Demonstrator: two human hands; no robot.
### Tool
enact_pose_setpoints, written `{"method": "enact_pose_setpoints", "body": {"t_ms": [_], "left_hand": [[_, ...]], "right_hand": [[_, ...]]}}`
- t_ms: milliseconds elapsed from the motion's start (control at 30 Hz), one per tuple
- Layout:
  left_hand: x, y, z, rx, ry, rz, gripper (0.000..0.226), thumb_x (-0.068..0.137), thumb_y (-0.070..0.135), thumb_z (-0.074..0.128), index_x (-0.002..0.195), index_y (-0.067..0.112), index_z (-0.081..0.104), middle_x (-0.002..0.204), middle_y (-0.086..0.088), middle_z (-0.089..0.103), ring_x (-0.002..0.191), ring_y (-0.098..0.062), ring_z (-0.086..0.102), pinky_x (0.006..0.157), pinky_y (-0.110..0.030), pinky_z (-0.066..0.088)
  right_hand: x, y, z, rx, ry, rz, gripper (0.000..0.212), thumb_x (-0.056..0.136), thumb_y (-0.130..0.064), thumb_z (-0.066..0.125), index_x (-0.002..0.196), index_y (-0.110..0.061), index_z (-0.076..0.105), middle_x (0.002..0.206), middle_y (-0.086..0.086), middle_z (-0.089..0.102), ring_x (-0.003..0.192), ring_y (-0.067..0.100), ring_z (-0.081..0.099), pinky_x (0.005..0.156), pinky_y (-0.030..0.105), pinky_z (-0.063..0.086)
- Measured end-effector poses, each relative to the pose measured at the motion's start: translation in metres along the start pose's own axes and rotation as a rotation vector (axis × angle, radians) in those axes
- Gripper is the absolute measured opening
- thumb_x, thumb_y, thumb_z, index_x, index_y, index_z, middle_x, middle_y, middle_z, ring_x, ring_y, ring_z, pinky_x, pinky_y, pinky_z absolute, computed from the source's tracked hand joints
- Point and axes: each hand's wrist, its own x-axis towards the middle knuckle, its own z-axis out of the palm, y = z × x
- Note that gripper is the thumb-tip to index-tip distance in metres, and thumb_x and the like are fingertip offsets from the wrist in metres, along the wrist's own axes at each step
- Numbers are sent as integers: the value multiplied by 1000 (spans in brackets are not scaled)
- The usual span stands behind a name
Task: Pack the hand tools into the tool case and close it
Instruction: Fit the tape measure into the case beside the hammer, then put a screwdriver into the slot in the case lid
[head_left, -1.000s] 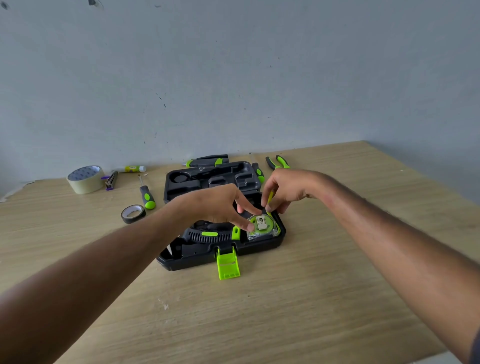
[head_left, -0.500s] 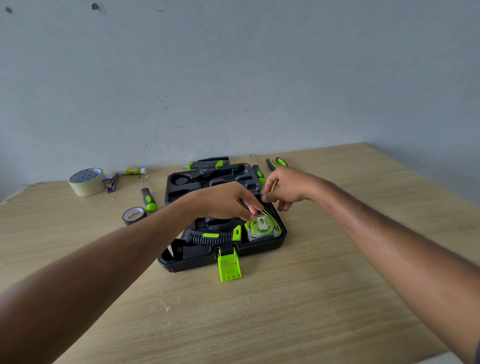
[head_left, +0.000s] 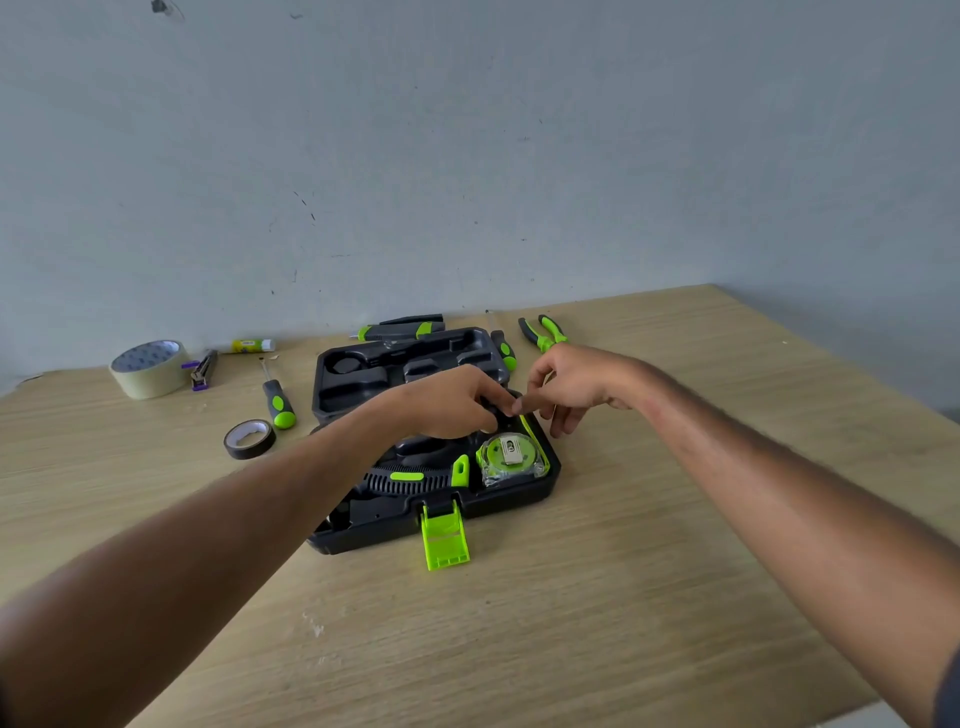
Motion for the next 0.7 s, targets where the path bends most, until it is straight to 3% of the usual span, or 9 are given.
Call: {"method": "enact_pose_setpoints", "body": {"t_ms": [100, 133, 200, 300, 400, 533, 700], "left_hand": [[0, -5, -5, 1, 41, -3, 35, 94, 8, 61, 123, 24, 71, 55, 29, 59, 53, 3, 50, 60, -12, 37], [-1, -6, -6, -11, 54, 2, 34, 95, 7, 60, 123, 23, 71, 61, 32, 60, 55, 11, 54, 61, -7, 37], [0, -10, -8, -60, 103, 23, 31, 95, 9, 63, 121, 21, 72, 82, 28, 67, 66, 17, 59, 72, -9, 41], [4, -24, -7, -81, 247, 50, 25, 94, 21, 66, 117, 24, 74, 92, 12, 73, 81, 2, 67, 84, -27, 53], [9, -41, -4, 124, 396, 65, 31, 94, 37, 64, 122, 26, 69, 112, 5, 68, 107, -17, 60, 101, -42, 48], [12, -56, 3, 235, 380, 13, 46, 96, 54, 54, 136, 31, 59, 136, 0, 56, 129, -27, 45, 110, -45, 34], [15, -66, 13, 311, 398, 8, 50, 99, 61, 40, 135, 32, 59, 138, 3, 55, 131, -26, 44, 110, -45, 31]], "right_hand": [[10, 7, -1, 35, 92, -31, 13, 92, -22, 75, 88, -10, 72, 85, 11, 72, 63, 21, 74, 54, 28, 56], [15, 9, -1, 33, 159, -50, 13, 93, -23, 74, 88, -11, 73, 83, 9, 73, 61, 18, 72, 54, 28, 55], [27, 14, -1, -3, 338, -98, 16, 91, -27, 76, 83, -13, 75, 76, 2, 72, 57, 12, 67, 54, 26, 50], [44, 19, 0, -57, 564, -149, 14, 86, -27, 80, 79, -16, 76, 69, -11, 62, 69, 8, 62, 62, 23, 41], [60, 21, 4, -73, 600, -170, 9, 86, -24, 78, 86, -15, 77, 74, -11, 65, 82, 16, 69, 62, 21, 45], [80, 20, 17, -65, 547, -167, 25, 88, -28, 78, 108, -14, 76, 106, 6, 74, 91, 19, 70, 82, 35, 58], [89, 16, 20, -71, 517, -179, 35, 91, -21, 72, 125, -19, 70, 119, 7, 71, 91, 17, 67, 79, 30, 53]]}}
